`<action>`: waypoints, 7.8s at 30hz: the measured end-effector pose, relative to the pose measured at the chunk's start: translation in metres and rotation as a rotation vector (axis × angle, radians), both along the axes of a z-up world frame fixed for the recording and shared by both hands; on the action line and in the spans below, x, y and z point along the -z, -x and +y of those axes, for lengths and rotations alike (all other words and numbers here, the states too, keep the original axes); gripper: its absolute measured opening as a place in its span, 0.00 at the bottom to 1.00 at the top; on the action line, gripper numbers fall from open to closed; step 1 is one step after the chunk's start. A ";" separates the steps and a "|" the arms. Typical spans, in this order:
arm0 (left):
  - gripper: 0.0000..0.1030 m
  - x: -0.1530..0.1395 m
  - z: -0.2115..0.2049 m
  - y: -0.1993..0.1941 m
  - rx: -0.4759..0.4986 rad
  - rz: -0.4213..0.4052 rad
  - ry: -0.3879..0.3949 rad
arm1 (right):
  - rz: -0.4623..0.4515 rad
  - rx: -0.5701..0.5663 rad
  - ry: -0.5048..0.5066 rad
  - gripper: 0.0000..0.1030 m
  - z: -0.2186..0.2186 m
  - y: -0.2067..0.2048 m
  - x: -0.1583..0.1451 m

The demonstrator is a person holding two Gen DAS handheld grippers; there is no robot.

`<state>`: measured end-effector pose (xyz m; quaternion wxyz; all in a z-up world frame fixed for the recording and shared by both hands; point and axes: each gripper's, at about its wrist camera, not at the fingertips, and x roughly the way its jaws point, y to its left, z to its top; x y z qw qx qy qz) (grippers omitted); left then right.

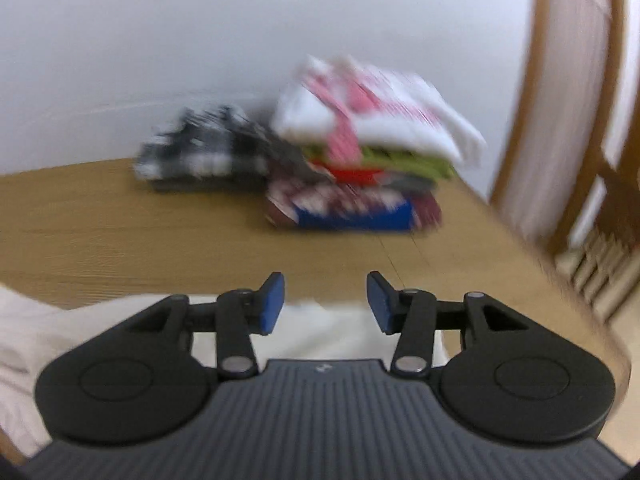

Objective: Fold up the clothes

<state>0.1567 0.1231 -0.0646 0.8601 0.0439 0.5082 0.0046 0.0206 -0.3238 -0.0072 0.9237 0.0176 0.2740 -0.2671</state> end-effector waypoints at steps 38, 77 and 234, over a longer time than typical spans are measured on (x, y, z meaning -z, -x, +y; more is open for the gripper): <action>0.13 -0.008 0.024 -0.037 0.424 -0.320 0.018 | 0.036 -0.594 -0.214 0.16 0.187 -0.072 0.008; 0.70 0.036 0.126 0.013 0.383 -0.162 -0.186 | 0.256 -0.278 -0.672 0.61 0.210 -0.061 0.120; 0.15 0.019 0.216 0.022 0.086 0.054 0.075 | 0.338 -0.846 -0.491 0.29 0.502 -0.240 0.112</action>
